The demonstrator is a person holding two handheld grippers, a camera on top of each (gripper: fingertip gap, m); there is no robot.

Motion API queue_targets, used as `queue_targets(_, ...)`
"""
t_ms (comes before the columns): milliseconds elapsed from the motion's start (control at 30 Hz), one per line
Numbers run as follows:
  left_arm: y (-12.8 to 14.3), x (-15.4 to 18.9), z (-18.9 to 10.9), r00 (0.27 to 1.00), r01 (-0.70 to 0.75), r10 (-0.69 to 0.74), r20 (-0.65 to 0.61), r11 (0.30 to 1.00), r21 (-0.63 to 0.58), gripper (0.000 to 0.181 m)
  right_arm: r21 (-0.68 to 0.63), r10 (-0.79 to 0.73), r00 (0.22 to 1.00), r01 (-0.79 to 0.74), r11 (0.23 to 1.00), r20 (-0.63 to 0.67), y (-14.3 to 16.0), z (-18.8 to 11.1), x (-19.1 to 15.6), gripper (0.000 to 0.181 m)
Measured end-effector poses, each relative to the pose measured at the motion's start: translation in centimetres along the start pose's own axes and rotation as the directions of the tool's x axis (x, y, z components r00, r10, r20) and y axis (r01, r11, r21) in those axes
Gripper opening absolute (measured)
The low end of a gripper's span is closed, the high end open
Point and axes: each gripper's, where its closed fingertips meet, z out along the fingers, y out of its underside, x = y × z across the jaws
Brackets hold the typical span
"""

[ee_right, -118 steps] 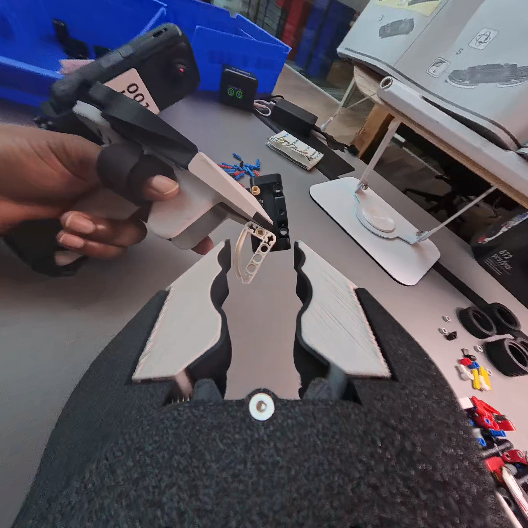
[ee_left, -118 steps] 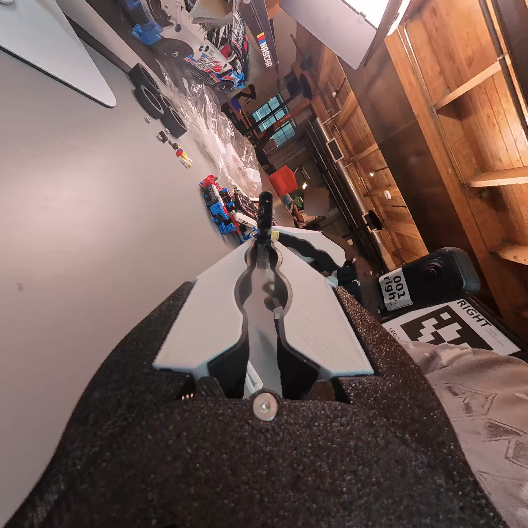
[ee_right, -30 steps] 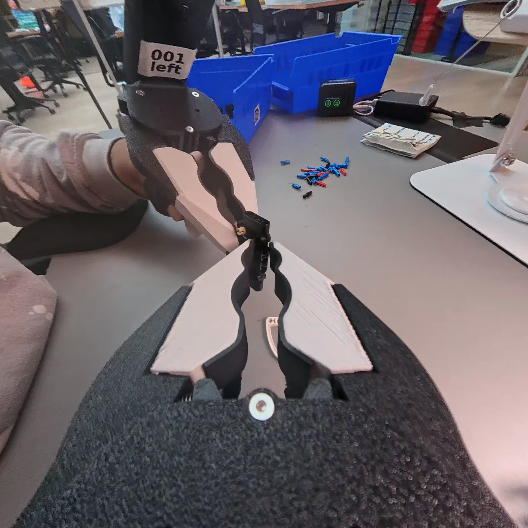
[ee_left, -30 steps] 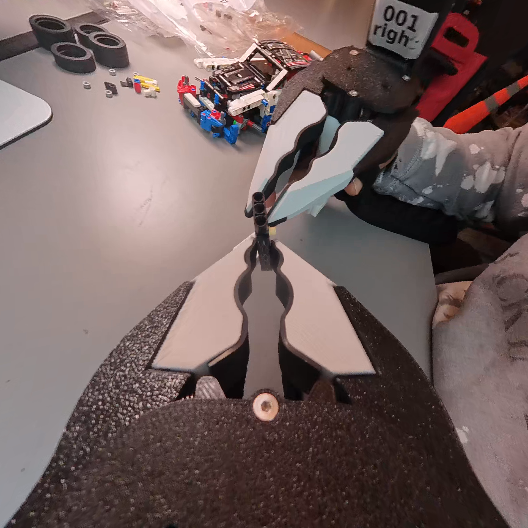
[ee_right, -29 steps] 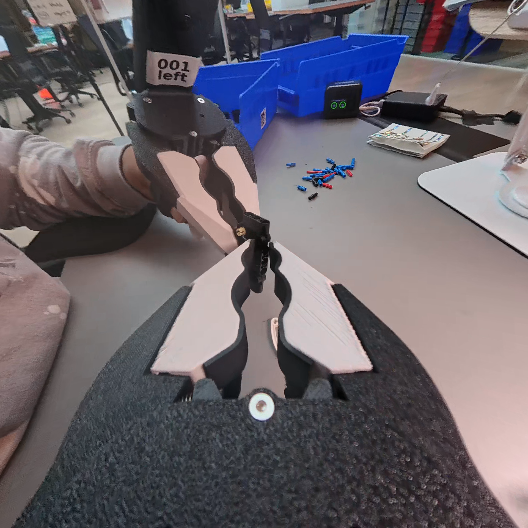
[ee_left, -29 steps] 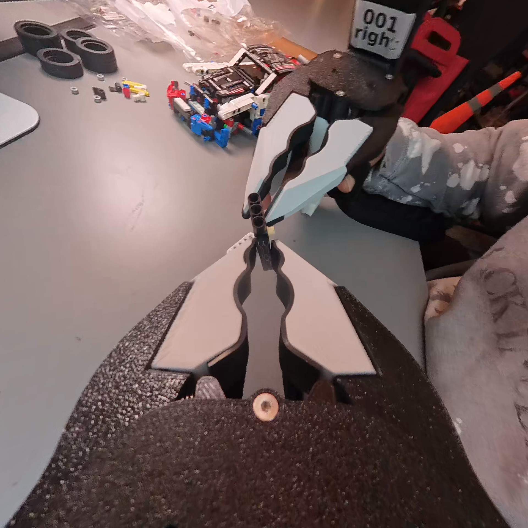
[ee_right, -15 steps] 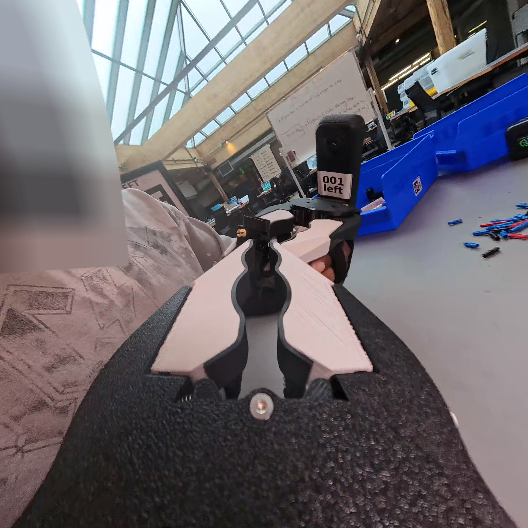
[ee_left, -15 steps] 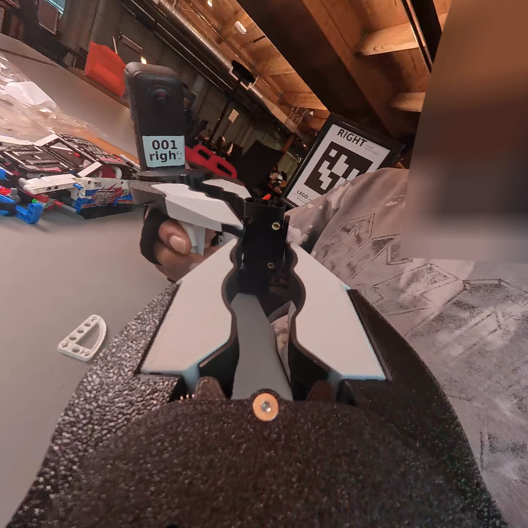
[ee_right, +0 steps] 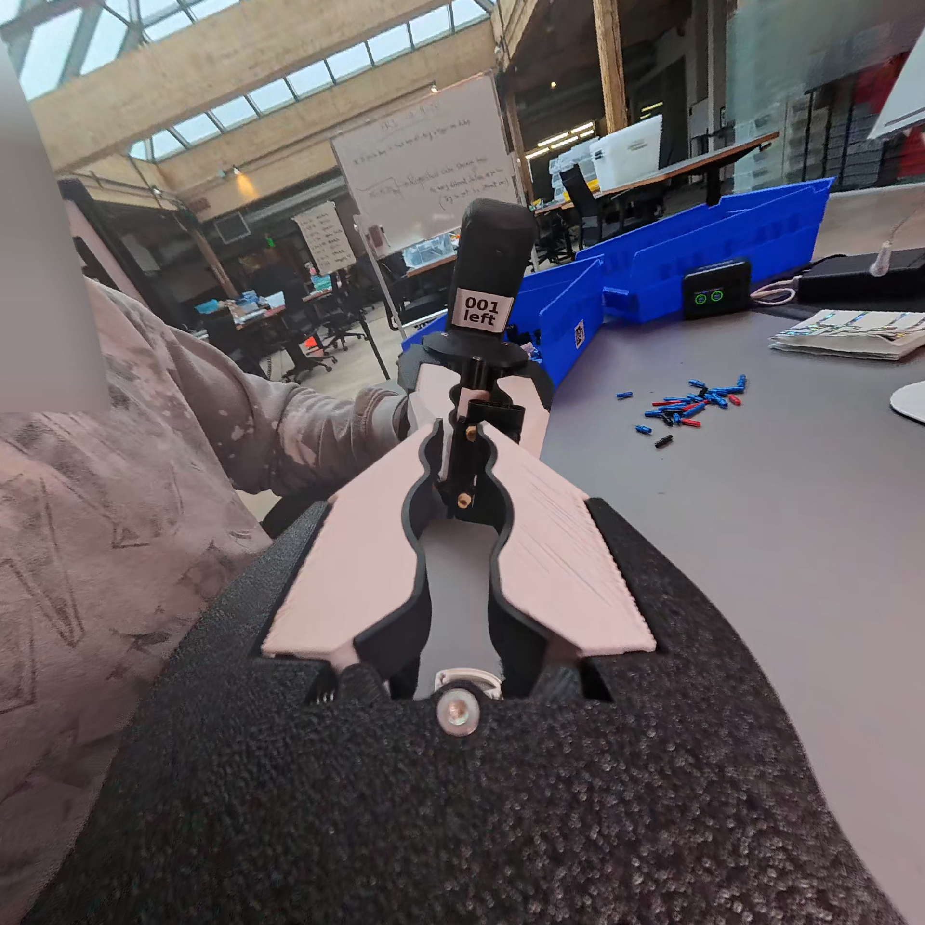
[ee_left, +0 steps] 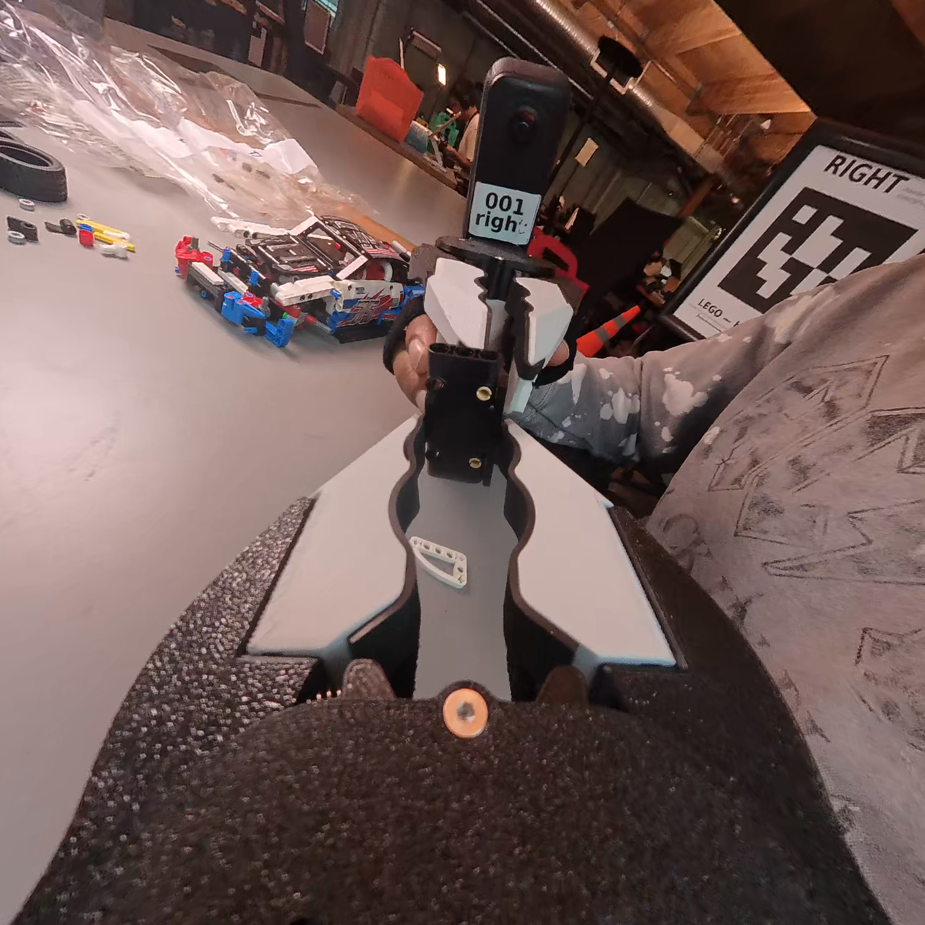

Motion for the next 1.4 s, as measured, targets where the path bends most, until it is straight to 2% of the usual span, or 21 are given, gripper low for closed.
queue_targets(200, 0.3, -0.2, 0.3, 0.998, -0.038, 0.04, 0.04, 0.999, -0.031, 0.027, -0.07, -0.049, 0.998, 0.045, 0.997, -0.05, 1.1, 0.0, 0.8, 0.009)
queue_targets(400, 1.0, -0.5, 0.4, 0.996, -0.054, 0.059, 0.066, 0.996, -0.077, 0.027, -0.087, -0.073, 0.996, 0.069, 0.994, -0.048, 1.4, 0.1, 0.5, 0.008)
queue_targets(700, 1.5, 0.2, 0.5, 0.998, -0.052, 0.054, 0.023, 0.994, -0.098, 0.027, -0.096, -0.077, 0.997, 0.076, 0.993, -0.005, 1.7, 0.0, 0.0, 0.002)
queue_targets(967, 0.3, 1.0, 0.1, 0.998, -0.049, 0.049, -0.033, 0.998, -0.026, 0.033, -0.067, -0.068, 0.997, 0.07, 0.995, 0.03, 1.4, 0.0, -0.7, 0.002)
queue_targets(1167, -0.1, 1.5, 0.0, 0.995, -0.095, 0.095, -0.033, 0.995, -0.008, 0.028, -0.065, -0.071, 0.996, 0.075, 0.995, 0.052, 1.4, 0.1, -1.1, 0.003)
queue_targets(1400, -2.7, 2.2, -0.5, 0.993, -0.113, 0.115, -0.006, 0.983, 0.147, 0.027, 0.045, -0.082, 0.996, 0.08, 0.996, 0.042, -0.8, -0.2, -1.5, 0.0)
